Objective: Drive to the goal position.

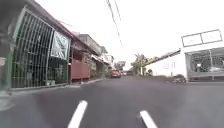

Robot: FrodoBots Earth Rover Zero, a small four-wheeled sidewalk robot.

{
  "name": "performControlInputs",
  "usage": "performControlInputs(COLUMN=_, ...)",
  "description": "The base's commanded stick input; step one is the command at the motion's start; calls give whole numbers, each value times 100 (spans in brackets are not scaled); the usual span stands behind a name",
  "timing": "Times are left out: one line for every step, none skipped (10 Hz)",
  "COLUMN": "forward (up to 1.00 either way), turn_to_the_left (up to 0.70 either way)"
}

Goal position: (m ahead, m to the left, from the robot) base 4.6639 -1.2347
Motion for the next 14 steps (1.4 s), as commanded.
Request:
performControlInputs(forward=100, turn_to_the_left=-17)
performControlInputs(forward=100, turn_to_the_left=-40)
performControlInputs(forward=100, turn_to_the_left=-40)
performControlInputs(forward=100, turn_to_the_left=-40)
performControlInputs(forward=100, turn_to_the_left=-40)
performControlInputs(forward=100, turn_to_the_left=-40)
performControlInputs(forward=100, turn_to_the_left=-40)
performControlInputs(forward=100, turn_to_the_left=-40)
performControlInputs(forward=100, turn_to_the_left=-40)
performControlInputs(forward=100, turn_to_the_left=-40)
performControlInputs(forward=100, turn_to_the_left=-40)
performControlInputs(forward=100, turn_to_the_left=-40)
performControlInputs(forward=100, turn_to_the_left=-40)
performControlInputs(forward=100, turn_to_the_left=-11)
